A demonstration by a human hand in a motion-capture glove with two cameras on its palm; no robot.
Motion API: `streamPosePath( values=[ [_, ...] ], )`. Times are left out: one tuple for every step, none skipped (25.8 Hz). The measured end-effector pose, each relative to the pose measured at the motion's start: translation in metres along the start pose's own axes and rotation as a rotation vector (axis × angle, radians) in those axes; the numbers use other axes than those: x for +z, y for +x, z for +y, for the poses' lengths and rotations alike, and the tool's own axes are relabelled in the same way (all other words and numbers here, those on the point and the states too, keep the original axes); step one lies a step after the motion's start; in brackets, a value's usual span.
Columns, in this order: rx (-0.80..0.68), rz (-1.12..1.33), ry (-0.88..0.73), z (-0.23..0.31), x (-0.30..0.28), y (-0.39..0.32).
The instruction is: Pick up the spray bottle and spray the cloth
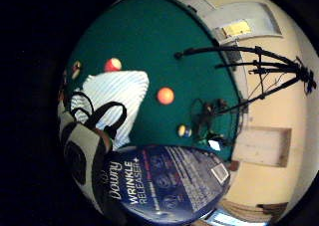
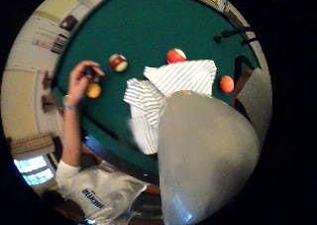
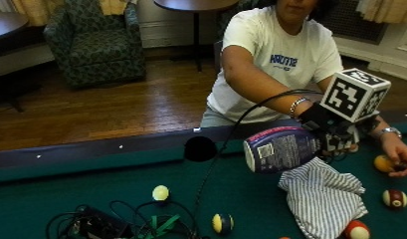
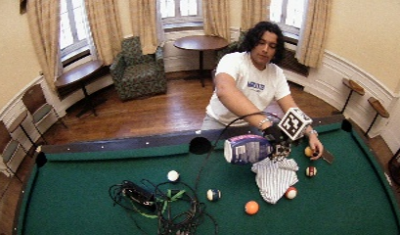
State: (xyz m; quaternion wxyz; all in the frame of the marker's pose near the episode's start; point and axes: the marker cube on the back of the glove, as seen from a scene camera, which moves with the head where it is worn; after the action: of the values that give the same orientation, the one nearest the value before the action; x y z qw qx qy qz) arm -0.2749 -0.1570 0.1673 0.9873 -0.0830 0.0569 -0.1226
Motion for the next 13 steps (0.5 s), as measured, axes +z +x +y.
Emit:
streamPosePath(
  values=[
    [0.009,-0.067,0.036,0.0,-0.008,0.0],
    [0.019,-0.14,0.072,0.001,-0.015,0.002],
    [0.028,-0.219,0.108,0.002,-0.021,0.004],
    [0.038,-0.3,0.143,0.002,-0.026,0.007],
    [0.046,-0.378,0.177,0.003,-0.031,0.01],
    [0.055,-0.451,0.208,0.003,-0.034,0.013],
    [0.062,-0.519,0.237,0.004,-0.036,0.016],
    [0.069,-0.585,0.262,0.004,-0.037,0.019],
    [0.075,-0.649,0.283,0.004,-0.037,0.021],
    [0.078,-0.71,0.3,0.003,-0.035,0.022],
    [0.079,-0.768,0.315,0.002,-0.032,0.022],
    [0.077,-0.821,0.327,0.001,-0.029,0.02],
    [0.072,-0.87,0.339,-0.001,-0.026,0.016]
  ],
)
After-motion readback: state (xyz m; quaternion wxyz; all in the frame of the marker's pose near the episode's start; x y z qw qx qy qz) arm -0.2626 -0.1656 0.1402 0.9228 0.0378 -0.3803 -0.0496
